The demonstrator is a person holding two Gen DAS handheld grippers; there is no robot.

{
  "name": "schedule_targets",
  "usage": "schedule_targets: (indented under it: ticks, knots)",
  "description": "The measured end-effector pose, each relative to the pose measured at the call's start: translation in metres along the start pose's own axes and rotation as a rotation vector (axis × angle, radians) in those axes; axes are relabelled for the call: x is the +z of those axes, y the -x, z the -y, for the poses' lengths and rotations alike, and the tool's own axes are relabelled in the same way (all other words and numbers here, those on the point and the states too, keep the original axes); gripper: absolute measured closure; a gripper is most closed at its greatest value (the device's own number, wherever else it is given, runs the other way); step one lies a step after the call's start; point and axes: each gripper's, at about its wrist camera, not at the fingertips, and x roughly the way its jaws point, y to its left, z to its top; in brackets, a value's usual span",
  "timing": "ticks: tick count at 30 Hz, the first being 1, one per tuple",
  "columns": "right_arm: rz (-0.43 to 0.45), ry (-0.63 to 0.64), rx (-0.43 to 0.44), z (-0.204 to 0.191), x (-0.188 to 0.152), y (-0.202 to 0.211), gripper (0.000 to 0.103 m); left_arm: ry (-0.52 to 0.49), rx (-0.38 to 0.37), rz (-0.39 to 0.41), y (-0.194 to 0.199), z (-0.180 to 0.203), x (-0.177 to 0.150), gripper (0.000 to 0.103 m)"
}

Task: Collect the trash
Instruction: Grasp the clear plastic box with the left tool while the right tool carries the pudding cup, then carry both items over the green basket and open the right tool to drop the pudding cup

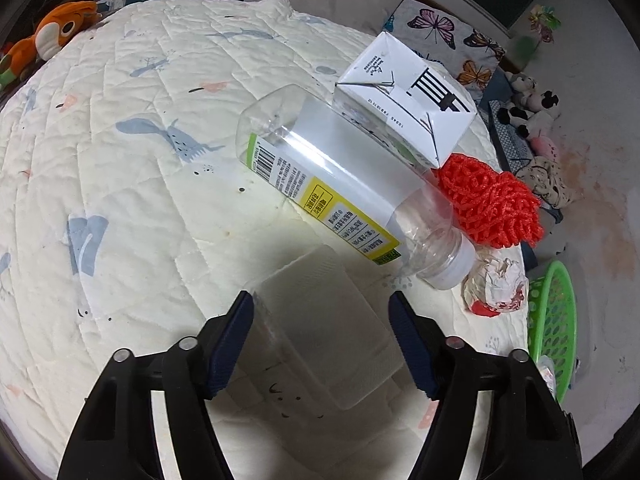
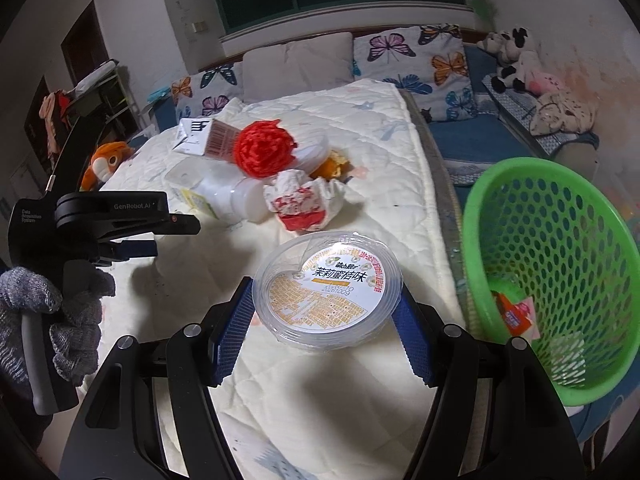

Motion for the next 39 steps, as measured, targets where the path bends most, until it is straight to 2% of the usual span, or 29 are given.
schedule_targets:
  ticks: [9, 21, 27, 35, 39]
  knots:
    - [0.01, -0.028, -0.03, 0.017, -0.003, 0.01, 0.035, -0.034, 0.003, 0.031, 0.007, 0.003, -0.002, 0.053]
    - [0.04, -0.126, -0.104, 0.066, 0.0, 0.026, 0.035, -0.131, -0.114, 0.067, 0.047, 0.019, -0.014, 0.055]
    - [0.029, -0.192, -0.161, 0.101, -0.004, 0.029, 0.035, -0.209, -0.193, 0.074, 0.059, 0.055, -0.015, 0.055]
    - [0.008, -0.248, -0.22, 0.136, -0.012, 0.029, 0.035, -0.316, -0.272, 0.039, 0.051, 0.111, -0.016, 0.055]
    - [-0.014, -0.268, -0.238, 0.149, -0.017, 0.026, 0.035, -0.383, -0.309, 0.047, 0.052, 0.139, -0.019, 0.055]
